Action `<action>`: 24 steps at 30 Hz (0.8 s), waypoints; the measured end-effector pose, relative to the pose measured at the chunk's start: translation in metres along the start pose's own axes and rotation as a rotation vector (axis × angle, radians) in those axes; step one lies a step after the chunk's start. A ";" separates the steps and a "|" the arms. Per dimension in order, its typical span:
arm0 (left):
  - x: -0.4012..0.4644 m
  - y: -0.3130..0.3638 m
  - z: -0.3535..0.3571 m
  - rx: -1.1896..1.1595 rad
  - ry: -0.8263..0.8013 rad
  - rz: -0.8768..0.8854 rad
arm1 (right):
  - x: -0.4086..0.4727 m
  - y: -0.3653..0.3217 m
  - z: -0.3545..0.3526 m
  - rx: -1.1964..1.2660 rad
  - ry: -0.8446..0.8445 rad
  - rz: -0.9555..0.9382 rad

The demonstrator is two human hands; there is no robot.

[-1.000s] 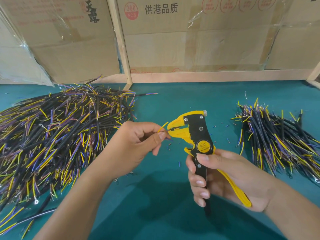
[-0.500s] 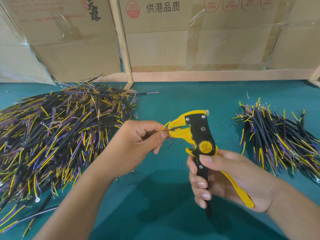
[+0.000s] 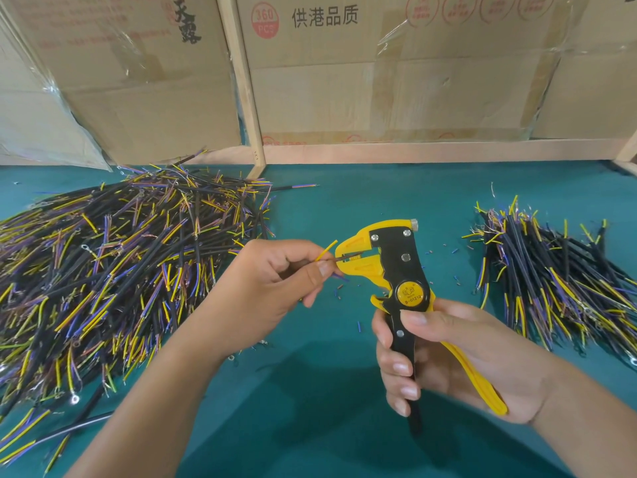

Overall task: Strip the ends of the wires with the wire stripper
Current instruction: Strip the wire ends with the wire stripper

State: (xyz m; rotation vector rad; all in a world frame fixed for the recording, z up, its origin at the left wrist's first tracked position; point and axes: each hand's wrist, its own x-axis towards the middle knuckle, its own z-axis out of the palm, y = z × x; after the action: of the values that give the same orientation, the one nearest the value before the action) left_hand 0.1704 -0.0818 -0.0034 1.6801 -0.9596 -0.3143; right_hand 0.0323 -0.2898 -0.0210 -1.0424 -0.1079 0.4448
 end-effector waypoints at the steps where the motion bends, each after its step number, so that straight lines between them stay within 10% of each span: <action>1: 0.000 0.000 0.000 -0.003 -0.004 0.004 | 0.000 0.000 0.000 -0.002 0.002 -0.002; 24: 0.000 -0.007 -0.006 0.023 -0.090 -0.020 | 0.005 0.003 0.016 -0.082 0.310 0.037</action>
State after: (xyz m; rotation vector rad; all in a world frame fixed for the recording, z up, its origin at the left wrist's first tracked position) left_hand 0.1773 -0.0771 -0.0076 1.7091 -1.0167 -0.3958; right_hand 0.0317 -0.2735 -0.0161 -1.1842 0.1706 0.3099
